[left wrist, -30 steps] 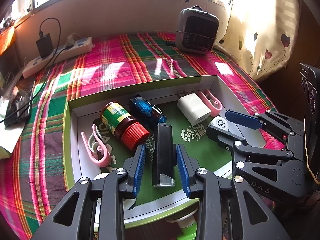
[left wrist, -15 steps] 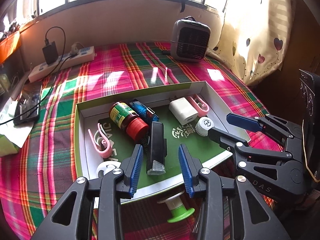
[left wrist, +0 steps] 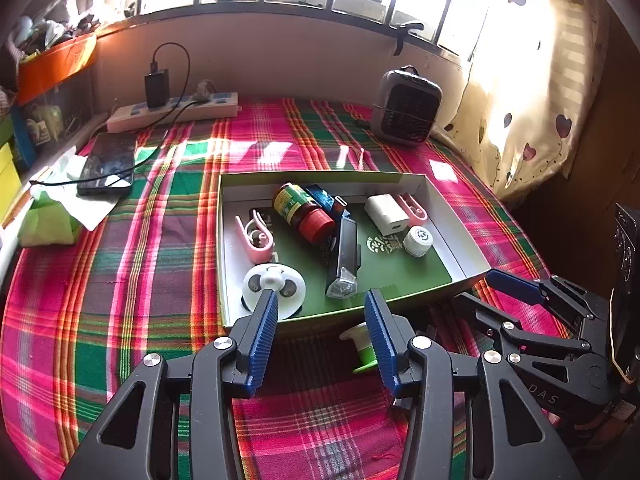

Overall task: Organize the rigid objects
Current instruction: 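Move both tools back toward the green spool and black flat case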

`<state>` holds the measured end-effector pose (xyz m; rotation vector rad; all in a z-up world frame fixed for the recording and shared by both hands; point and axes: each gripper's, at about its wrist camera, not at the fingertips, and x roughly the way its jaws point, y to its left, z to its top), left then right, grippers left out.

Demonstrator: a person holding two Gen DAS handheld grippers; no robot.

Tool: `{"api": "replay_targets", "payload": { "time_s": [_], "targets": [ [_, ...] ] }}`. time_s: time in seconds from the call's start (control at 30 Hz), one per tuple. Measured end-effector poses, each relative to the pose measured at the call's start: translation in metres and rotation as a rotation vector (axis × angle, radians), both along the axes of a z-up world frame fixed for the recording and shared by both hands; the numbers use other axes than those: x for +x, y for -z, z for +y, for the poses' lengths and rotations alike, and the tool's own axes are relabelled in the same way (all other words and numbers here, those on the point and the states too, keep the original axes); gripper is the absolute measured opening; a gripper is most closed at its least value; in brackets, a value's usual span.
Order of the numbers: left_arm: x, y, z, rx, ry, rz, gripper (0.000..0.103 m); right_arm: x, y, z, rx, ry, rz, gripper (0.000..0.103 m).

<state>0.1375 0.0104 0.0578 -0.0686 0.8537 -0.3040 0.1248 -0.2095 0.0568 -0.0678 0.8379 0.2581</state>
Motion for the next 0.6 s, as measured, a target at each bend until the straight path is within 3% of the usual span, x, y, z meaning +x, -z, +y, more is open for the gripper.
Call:
{"api": "replay_targets", "payload": {
  "time_s": [0.6],
  "targets": [
    [-0.037, 0.014, 0.032, -0.047, -0.044, 0.029, 0.045, -0.026, 0.026, 0.041, 0.011, -0.03, 0.094, 0.053]
  ]
}}
